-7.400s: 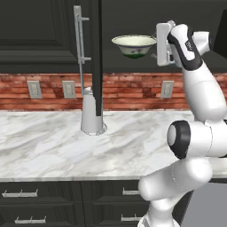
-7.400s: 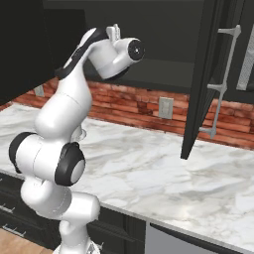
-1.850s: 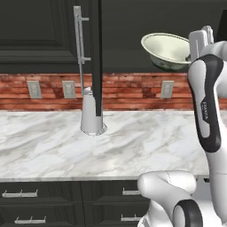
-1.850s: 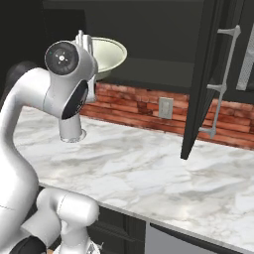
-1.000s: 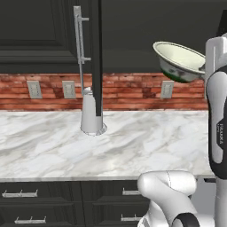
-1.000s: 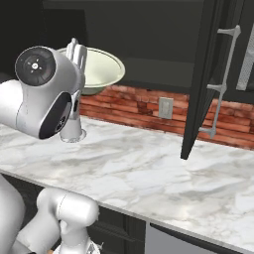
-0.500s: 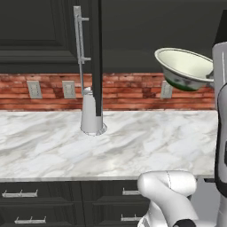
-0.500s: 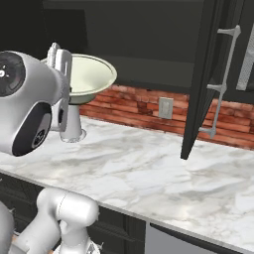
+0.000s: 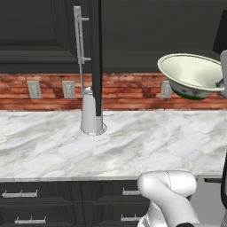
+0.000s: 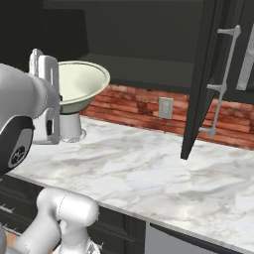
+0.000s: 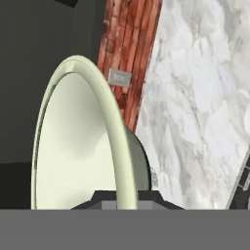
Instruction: Move the bowls from the cabinet to the plates on the dining table.
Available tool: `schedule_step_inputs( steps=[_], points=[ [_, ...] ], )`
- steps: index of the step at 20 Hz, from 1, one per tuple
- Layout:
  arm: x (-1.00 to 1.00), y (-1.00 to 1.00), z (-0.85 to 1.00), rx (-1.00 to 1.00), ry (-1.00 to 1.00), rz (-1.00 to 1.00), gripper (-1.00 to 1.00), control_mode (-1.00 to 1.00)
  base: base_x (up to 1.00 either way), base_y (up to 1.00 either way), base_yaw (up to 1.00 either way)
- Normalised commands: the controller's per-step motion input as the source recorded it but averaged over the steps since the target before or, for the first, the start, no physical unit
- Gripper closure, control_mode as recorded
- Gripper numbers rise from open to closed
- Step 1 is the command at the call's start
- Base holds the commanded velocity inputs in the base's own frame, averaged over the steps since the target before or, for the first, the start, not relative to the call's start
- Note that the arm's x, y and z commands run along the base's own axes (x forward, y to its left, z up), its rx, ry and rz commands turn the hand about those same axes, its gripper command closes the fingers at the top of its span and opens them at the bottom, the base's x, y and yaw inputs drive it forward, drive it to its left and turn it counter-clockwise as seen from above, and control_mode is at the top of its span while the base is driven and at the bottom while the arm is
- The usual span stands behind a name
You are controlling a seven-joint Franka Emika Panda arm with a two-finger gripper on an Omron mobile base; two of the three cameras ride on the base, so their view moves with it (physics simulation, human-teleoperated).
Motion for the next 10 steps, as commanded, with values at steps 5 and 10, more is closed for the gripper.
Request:
schedule_step_inputs(
  steps=[5, 10],
  points=[
    [-0.37, 0.00, 0.11, -0.04, 0.10, 0.01, 1.00, -1.00, 0.00, 0.00, 0.00],
    [-0.39, 0.00, 0.10, -0.03, 0.10, 0.01, 1.00, -1.00, 0.00, 0.00, 0.00]
  ],
)
